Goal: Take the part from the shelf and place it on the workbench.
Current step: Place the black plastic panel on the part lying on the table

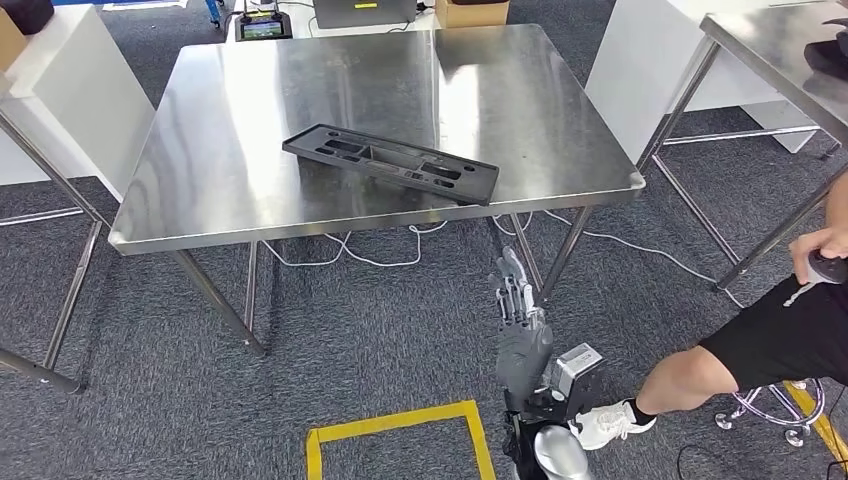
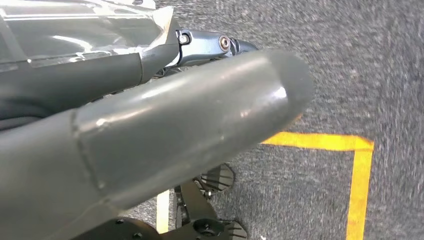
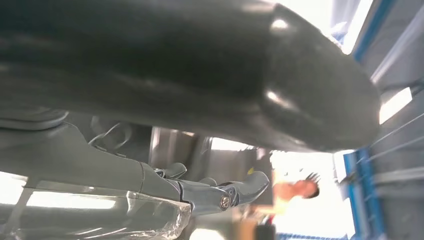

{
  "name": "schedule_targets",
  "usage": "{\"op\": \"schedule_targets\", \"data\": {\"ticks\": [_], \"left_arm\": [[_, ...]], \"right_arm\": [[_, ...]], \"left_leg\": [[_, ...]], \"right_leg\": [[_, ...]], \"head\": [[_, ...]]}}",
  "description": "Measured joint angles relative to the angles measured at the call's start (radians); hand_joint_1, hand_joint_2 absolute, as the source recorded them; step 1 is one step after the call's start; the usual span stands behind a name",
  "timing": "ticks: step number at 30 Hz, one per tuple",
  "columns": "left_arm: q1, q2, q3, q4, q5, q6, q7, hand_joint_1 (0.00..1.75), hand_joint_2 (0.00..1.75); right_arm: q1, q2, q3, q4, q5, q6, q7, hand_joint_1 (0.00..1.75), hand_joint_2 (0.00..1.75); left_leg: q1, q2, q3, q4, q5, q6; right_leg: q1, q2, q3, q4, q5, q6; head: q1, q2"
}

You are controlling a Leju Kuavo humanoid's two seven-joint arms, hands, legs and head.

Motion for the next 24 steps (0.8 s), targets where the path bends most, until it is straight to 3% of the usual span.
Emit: {"op": "schedule_targets", "data": {"ticks": [1,3,4,5,6,8,10,11,13,15,16,18,19,20,21,22,24], "left_arm": [[-0.001,0.000,0.001,0.000,0.002,0.001,0.001,0.00,0.00],[-0.001,0.000,0.003,0.001,0.003,0.003,0.001,0.00,0.00],[0.000,0.001,0.005,0.001,0.003,0.004,0.001,0.00,0.00],[0.000,0.001,0.007,0.001,0.003,0.004,0.001,0.00,0.00],[0.001,0.001,0.008,0.001,0.002,0.005,0.003,0.00,0.00],[0.001,0.001,0.012,0.001,-0.002,0.005,0.009,0.00,0.00],[0.000,0.001,0.014,0.001,-0.006,0.005,0.014,0.00,0.00],[-0.001,0.001,0.015,0.001,-0.008,0.005,0.015,0.00,0.00],[-0.001,0.002,0.016,0.001,-0.009,0.005,0.016,0.00,0.00],[0.001,0.005,0.017,0.001,-0.011,0.005,0.017,0.00,0.00],[0.002,0.007,0.018,0.001,-0.013,0.005,0.018,0.00,0.00],[0.001,0.008,0.018,0.001,-0.019,0.002,0.019,0.00,0.00],[0.001,0.009,0.018,0.001,-0.022,-0.001,0.019,0.00,0.00],[0.001,0.010,0.018,0.001,-0.025,-0.004,0.018,0.00,0.00],[0.001,0.011,0.017,0.001,-0.028,-0.007,0.017,0.00,0.00],[0.001,0.012,0.017,0.001,-0.030,-0.010,0.016,0.00,0.00],[0.000,0.014,0.017,0.001,-0.033,-0.014,0.012,0.00,0.00]], "right_arm": [[0.002,0.000,-0.019,0.013,0.011,-0.021,0.014,0.00,0.00],[0.003,0.000,-0.062,0.055,0.033,-0.068,0.046,0.00,0.00],[0.004,0.000,-0.087,0.082,0.042,-0.094,0.064,0.00,0.00],[0.006,0.000,-0.112,0.112,0.050,-0.116,0.082,0.00,0.00],[0.006,0.000,-0.140,0.147,0.058,-0.136,0.098,0.00,0.00],[-0.003,0.001,-0.196,0.228,0.082,-0.164,0.118,0.00,0.00],[-0.022,0.001,-0.248,0.316,0.107,-0.178,0.120,0.00,0.00],[-0.032,0.001,-0.271,0.357,0.116,-0.180,0.115,0.00,0.00],[-0.043,0.001,-0.307,0.425,0.129,-0.182,0.112,0.00,0.00],[-0.059,0.001,-0.336,0.496,0.145,-0.185,0.135,0.00,0.00],[-0.074,0.000,-0.351,0.543,0.154,-0.186,0.148,0.00,0.00],[-0.107,-0.007,-0.387,0.662,0.171,-0.188,0.159,0.00,0.00],[-0.122,-0.015,-0.407,0.734,0.182,-0.192,0.162,0.00,0.00],[-0.134,-0.024,-0.426,0.804,0.192,-0.194,0.172,0.00,0.00],[-0.142,-0.035,-0.445,0.876,0.202,-0.193,0.192,0.00,0.00],[-0.148,-0.047,-0.460,0.940,0.211,-0.186,0.224,0.00,0.00],[-0.152,-0.066,-0.478,1.040,0.231,-0.171,0.308,0.00,0.00]], "left_leg": [[0.000,0.003,-0.011,-0.005,0.014,0.009],[-0.003,0.007,-0.038,-0.006,0.036,0.021],[-0.005,0.008,-0.052,-0.005,0.046,0.023],[-0.007,0.008,-0.066,-0.004,0.057,0.023],[-0.009,0.008,-0.079,-0.003,0.068,0.023],[-0.012,0.008,-0.101,0.003,0.086,0.019],[-0.017,0.009,-0.123,0.012,0.101,0.011],[-0.020,0.010,-0.129,0.016,0.109,0.006],[-0.021,0.011,-0.135,0.018,0.123,-0.003],[-0.016,0.007,-0.146,0.036,0.101,-0.014],[-0.012,0.005,-0.157,0.066,0.063,-0.021],[-0.007,0.001,-0.189,0.179,-0.041,-0.034],[-0.004,0.001,-0.202,0.242,-0.078,-0.039],[0.000,0.001,-0.204,0.288,-0.091,-0.044],[0.005,0.001,-0.192,0.304,-0.082,-0.048],[0.010,0.002,-0.161,0.281,-0.057,-0.051],[0.018,0.000,-0.063,0.156,-0.021,-0.055]], "right_leg": [[0.002,0.000,-0.016,0.036,-0.032,-0.005],[0.001,0.001,-0.059,0.162,-0.123,-0.021],[0.001,0.001,-0.072,0.223,-0.153,-0.022],[0.001,0.001,-0.073,0.263,-0.165,-0.017],[0.001,0.001,-0.057,0.268,-0.158,-0.009],[0.004,0.001,0.031,0.169,-0.120,0.004],[0.011,0.001,0.131,0.024,-0.109,-0.001],[0.014,0.001,0.155,-0.022,-0.113,-0.007],[0.017,0.001,0.153,-0.043,-0.114,-0.020],[0.006,-0.003,0.140,-0.044,-0.098,-0.037],[0.001,-0.004,0.131,-0.045,-0.088,-0.047],[-0.001,-0.006,0.111,-0.044,-0.067,-0.058],[0.000,-0.007,0.101,-0.043,-0.057,-0.057],[-0.001,-0.009,0.091,-0.042,-0.047,-0.054],[-0.002,-0.011,0.081,-0.040,-0.039,-0.050],[-0.003,-0.013,0.070,-0.035,-0.033,-0.045],[-0.007,-0.014,0.049,-0.022,-0.025,-0.036]], "head": [[0.001,0.000],[0.002,0.000],[0.003,0.000],[0.003,0.000],[0.003,0.000],[0.003,0.000],[0.002,0.000],[0.002,0.000],[-0.001,0.000],[-0.001,0.000],[-0.003,0.000],[-0.005,0.000],[-0.006,0.000],[-0.006,0.000],[-0.007,0.000],[-0.006,0.000],[-0.007,0.000]]}}
